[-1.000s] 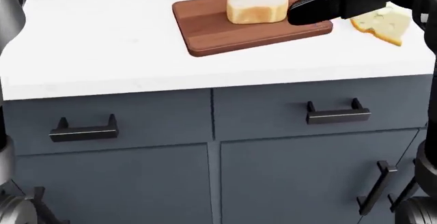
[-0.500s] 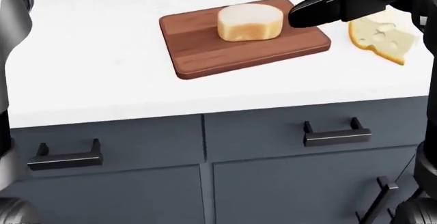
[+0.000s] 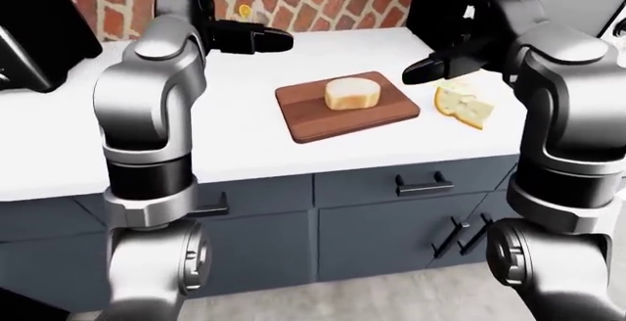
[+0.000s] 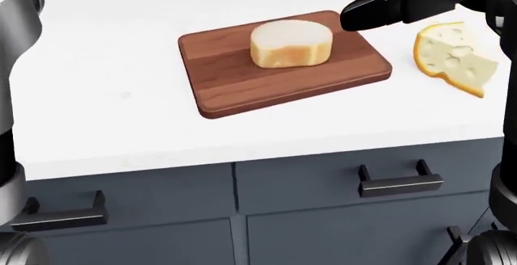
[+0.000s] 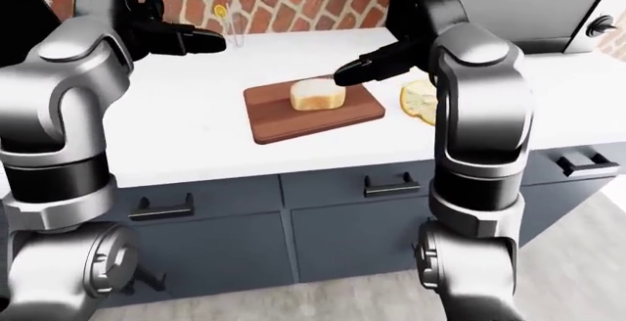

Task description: Pick up the wedge of cheese and place it on the slice of bread to prepare a simple cheese on bread dish.

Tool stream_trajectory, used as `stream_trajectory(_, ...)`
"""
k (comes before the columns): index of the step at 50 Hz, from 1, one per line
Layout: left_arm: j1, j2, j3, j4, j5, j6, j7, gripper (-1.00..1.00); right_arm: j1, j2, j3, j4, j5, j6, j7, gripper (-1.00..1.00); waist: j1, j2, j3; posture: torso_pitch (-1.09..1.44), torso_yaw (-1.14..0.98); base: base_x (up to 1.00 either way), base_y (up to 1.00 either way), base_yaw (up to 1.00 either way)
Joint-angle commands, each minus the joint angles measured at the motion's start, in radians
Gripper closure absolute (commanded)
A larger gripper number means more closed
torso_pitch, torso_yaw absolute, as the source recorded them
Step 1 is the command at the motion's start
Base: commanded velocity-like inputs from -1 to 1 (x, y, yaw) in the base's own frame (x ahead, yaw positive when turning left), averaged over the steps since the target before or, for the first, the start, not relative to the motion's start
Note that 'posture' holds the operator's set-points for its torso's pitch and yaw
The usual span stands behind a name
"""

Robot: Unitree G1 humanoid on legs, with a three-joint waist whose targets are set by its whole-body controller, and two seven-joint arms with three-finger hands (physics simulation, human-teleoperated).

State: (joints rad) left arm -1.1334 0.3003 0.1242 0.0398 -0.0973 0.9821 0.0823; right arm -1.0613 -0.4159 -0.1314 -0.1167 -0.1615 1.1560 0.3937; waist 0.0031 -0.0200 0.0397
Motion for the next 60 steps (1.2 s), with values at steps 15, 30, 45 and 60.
stream_trajectory(15,-0.027,0.015,0.016,-0.038,0.013,-0.035,0.009,-1.00,-0.020,0.003,-0.006,-0.027,-0.001,-0.038,-0.005,-1.00,-0.004,0.044,-0.016,0.00,0.00,0.14,0.04,0.00)
stream_trajectory(30,-0.034,0.020,0.019,-0.034,0.010,-0.034,0.008,-1.00,-0.046,0.014,0.011,0.003,-0.014,-0.044,-0.002,-1.00,0.000,0.011,-0.010,0.00,0.00,0.22,0.04,0.00)
stream_trajectory(45,-0.135,0.038,0.001,0.036,0.057,-0.023,-0.027,-1.00,-0.104,-0.009,0.016,0.050,-0.043,-0.036,0.032,-1.00,0.005,0.013,-0.016,0.00,0.00,0.23,0.04,0.00)
stream_trajectory(60,-0.155,0.035,0.004,0.040,0.073,-0.015,-0.042,-1.00,-0.114,-0.030,-0.003,0.048,-0.050,-0.017,0.055,-1.00,-0.011,0.022,0.012,0.00,0.00,0.09,0.02,0.00)
